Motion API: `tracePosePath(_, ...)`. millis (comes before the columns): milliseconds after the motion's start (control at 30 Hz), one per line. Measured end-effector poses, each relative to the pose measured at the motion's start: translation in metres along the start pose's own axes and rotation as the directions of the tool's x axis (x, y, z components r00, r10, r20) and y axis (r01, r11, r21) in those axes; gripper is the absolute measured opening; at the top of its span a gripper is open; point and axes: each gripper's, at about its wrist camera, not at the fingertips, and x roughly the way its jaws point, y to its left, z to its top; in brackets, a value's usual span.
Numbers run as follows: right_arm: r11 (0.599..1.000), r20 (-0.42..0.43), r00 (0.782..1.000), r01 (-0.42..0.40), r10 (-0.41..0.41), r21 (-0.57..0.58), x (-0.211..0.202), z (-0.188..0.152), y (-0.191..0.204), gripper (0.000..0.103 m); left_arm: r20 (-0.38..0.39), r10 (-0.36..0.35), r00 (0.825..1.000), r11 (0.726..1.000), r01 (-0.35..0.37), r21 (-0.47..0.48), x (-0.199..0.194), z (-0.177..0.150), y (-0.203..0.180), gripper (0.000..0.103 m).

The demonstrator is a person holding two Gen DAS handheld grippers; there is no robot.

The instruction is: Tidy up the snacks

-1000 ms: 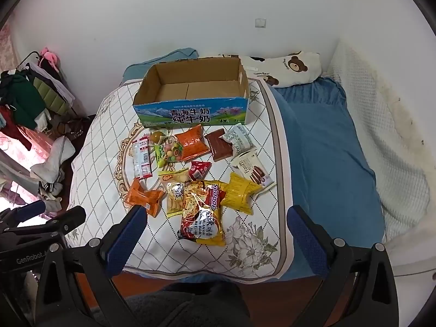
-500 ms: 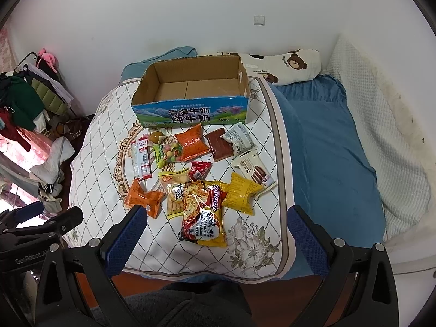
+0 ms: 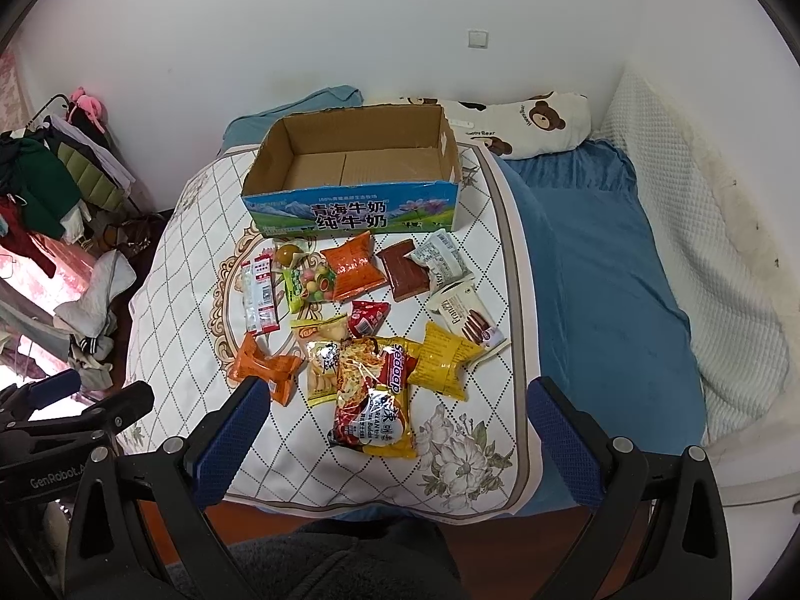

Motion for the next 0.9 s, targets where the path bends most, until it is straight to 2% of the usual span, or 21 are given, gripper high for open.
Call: tracePosePath(900, 1.0, 0.0, 1.0, 0.0, 0.0, 0.005, 0.001, 0.0057, 0.005, 0.103, 0.005, -0.007, 1.0, 1.0, 0.007, 0.006, -0.0036, 0.0063, 0.0016, 0.103)
